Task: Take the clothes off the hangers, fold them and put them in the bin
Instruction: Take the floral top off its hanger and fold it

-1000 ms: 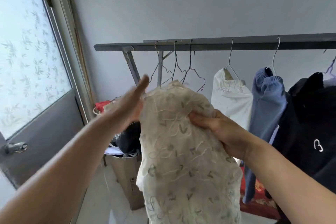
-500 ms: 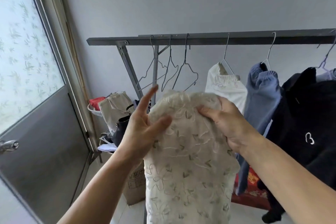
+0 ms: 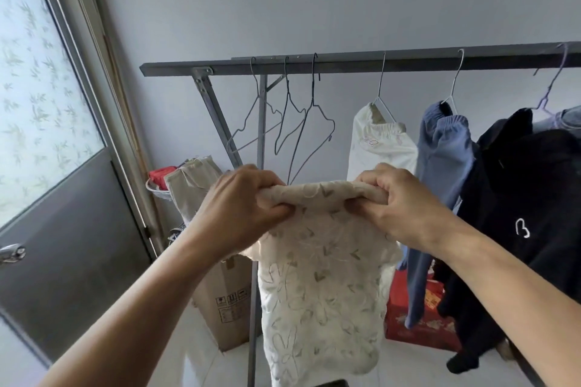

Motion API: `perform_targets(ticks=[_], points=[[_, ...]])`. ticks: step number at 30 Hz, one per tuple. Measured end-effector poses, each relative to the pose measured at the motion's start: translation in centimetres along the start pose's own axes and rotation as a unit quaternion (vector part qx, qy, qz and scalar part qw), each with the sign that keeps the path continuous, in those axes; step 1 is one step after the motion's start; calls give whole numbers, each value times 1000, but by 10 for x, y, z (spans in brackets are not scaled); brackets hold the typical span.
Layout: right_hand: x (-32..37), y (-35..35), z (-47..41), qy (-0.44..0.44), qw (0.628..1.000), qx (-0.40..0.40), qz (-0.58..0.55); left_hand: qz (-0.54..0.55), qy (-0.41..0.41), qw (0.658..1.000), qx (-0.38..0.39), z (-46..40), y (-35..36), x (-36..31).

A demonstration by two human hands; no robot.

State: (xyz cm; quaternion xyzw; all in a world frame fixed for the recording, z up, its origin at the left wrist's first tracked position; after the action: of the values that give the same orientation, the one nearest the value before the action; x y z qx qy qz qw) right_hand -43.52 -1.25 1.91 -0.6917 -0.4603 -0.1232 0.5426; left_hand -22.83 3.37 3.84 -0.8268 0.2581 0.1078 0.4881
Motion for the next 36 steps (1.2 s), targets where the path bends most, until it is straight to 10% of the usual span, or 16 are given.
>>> perform_targets(ticks=[5, 11, 22, 27, 33, 36], points=[[3, -8, 3, -14, 966, 72, -248, 371, -78, 923, 69, -9, 11, 10], [-13, 19, 16, 57, 920, 163, -351, 421, -91, 897, 101, -21, 35, 8], [-44, -1, 11, 230, 888, -148, -368, 302, -182, 936, -7, -1, 45, 12], [-42, 10, 12, 219, 818, -196, -493, 513, -335, 775, 155, 41, 108, 3], [-24, 59, 26, 256, 735, -44, -626, 747, -299, 582, 119, 30, 122, -6], [-24, 77, 34, 268, 714, -23, -646, 777, -279, 558, 81, 24, 112, -2]])
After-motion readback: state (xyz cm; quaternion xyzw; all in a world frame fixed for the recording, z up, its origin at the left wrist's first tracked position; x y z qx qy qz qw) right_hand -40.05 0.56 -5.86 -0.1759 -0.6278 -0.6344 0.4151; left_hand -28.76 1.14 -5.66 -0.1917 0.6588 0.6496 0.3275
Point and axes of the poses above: each hand's wrist, its own z-axis away from the middle knuckle, its own y-axis out of the palm, x = y × z, the point moved 6 cm from there along -z, towards the middle knuckle, and after that the axes turned 2 degrees about z, right-handed, at the moved point
